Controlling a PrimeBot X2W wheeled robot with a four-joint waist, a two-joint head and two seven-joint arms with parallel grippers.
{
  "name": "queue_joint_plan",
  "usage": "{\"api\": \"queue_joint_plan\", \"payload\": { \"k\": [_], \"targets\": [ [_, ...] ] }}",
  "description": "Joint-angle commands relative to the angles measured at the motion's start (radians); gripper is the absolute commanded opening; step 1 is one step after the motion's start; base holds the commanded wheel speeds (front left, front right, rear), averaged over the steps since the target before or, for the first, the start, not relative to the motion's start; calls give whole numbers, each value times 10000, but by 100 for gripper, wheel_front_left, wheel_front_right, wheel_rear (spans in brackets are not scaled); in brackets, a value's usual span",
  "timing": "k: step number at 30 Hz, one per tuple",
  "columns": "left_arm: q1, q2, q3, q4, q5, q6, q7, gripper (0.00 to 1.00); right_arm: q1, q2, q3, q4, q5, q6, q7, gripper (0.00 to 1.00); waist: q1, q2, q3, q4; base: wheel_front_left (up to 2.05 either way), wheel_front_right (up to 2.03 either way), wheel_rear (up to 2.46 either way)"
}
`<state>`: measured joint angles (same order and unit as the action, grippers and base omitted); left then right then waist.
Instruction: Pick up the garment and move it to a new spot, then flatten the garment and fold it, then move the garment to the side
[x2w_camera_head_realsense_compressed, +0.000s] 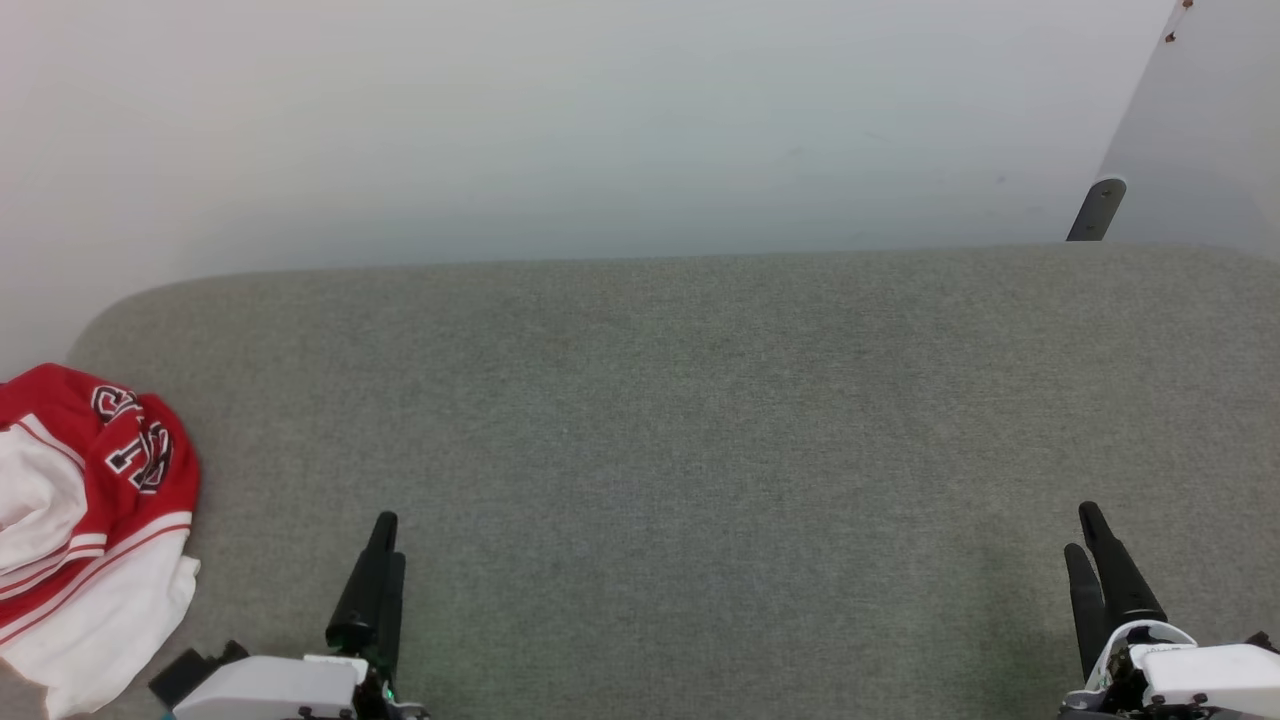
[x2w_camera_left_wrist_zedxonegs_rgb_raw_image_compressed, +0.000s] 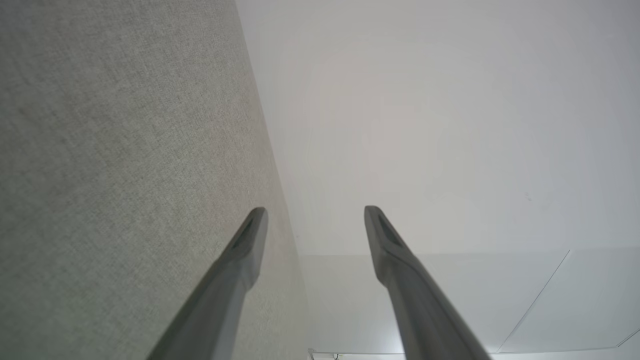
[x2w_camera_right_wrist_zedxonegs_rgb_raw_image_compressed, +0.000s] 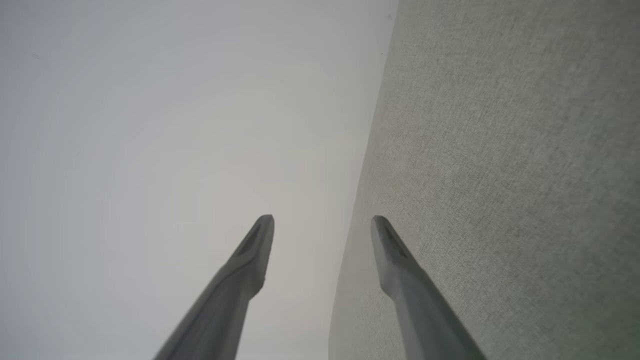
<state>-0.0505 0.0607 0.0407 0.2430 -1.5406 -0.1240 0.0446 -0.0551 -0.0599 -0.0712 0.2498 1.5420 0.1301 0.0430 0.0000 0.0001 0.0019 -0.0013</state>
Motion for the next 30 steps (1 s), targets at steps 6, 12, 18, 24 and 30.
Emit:
{"api": "queue_joint_plan", "payload": {
  "k": [6,12,18,24,30],
  "targets": [
    [-80,293,-263,-180,830,-36,-361,100,-73,-263,210,-202,-869,4,-345,100,0,-1,-19,0,0,0,0],
    [-83,544,-476,-173,2054,82,-638,100,-87,-382,268,-132,-2027,4,-609,100,0,-1,-41,6,0,0,0],
    [-58,693,-572,-259,3555,272,-868,100,-129,-423,214,-47,-3483,4,-814,100,0,-1,-60,21,0,0,0],
    [-43,838,-763,-226,5015,376,-1087,100,-201,-344,55,-47,-5105,5,-840,100,0,-1,-76,27,0,0,0],
    [-56,919,-846,-286,6250,379,-1284,100,-197,-166,-105,-183,-6245,5,-853,100,0,-1,-91,38,0,0,0]
  ]
}}
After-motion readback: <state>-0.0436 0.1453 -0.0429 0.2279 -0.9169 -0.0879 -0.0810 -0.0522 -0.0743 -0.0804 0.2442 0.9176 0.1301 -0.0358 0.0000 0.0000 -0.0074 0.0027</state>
